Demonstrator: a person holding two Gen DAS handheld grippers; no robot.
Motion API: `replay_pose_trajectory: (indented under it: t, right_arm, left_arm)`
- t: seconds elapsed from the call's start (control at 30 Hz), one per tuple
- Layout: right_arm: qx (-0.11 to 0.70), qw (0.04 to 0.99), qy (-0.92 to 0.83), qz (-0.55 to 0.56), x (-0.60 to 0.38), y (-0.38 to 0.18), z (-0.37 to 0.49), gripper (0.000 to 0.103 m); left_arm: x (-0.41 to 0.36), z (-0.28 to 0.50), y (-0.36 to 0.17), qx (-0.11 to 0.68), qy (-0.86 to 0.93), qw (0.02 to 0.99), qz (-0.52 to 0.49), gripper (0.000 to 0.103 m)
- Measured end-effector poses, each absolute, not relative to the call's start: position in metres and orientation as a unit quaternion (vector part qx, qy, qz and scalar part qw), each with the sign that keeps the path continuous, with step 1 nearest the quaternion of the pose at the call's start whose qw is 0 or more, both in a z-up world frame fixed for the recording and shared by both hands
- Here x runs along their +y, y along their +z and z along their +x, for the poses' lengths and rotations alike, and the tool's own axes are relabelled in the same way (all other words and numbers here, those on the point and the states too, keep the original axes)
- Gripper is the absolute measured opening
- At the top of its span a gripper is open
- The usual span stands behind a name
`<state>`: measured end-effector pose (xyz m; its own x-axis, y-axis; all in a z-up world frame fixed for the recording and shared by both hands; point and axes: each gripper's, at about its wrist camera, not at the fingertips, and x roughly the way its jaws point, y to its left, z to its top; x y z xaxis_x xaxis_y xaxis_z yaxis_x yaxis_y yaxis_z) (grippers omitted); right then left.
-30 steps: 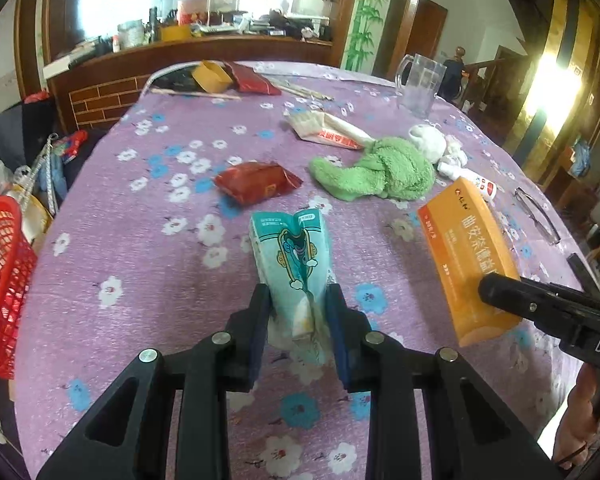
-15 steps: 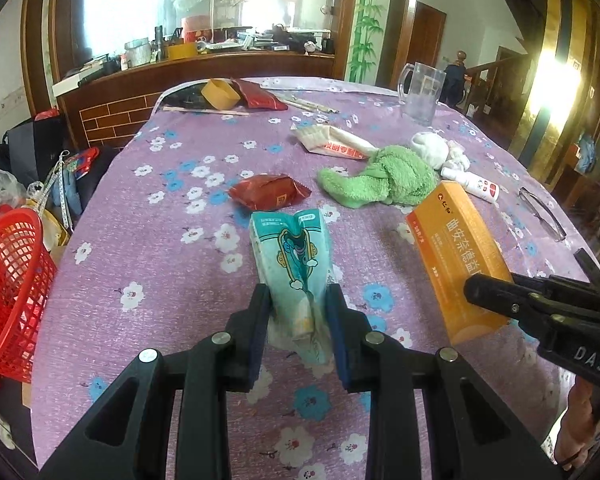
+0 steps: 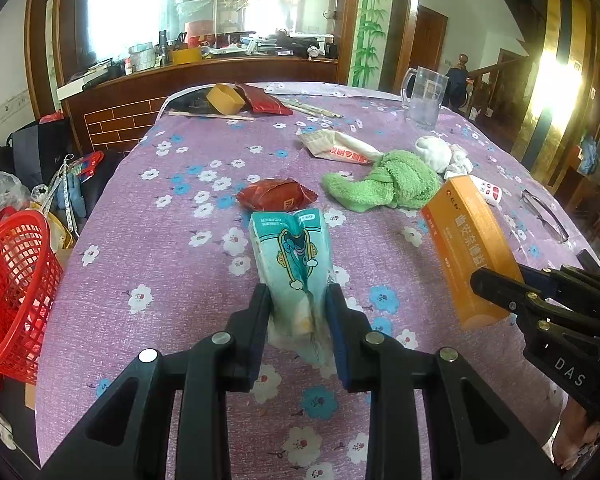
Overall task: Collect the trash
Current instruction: 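Lift the teal packet with the left tool while the right tool lifts the orange box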
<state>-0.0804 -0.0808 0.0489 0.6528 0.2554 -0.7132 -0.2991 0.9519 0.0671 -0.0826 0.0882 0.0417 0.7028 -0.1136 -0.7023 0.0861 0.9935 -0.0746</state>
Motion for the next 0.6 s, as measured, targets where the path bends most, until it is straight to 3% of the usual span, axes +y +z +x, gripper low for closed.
replay_pose_trajectory:
  t: [0.6]
  right_arm:
    - [0.385, 0.910, 0.147, -0.040, -0.0785, 0.0481, -0.0833, 0.024]
  left_arm:
    - [0.0893, -0.0824, 0.0406, 0.383, -0.053, 0.922, -0.016, 0.028]
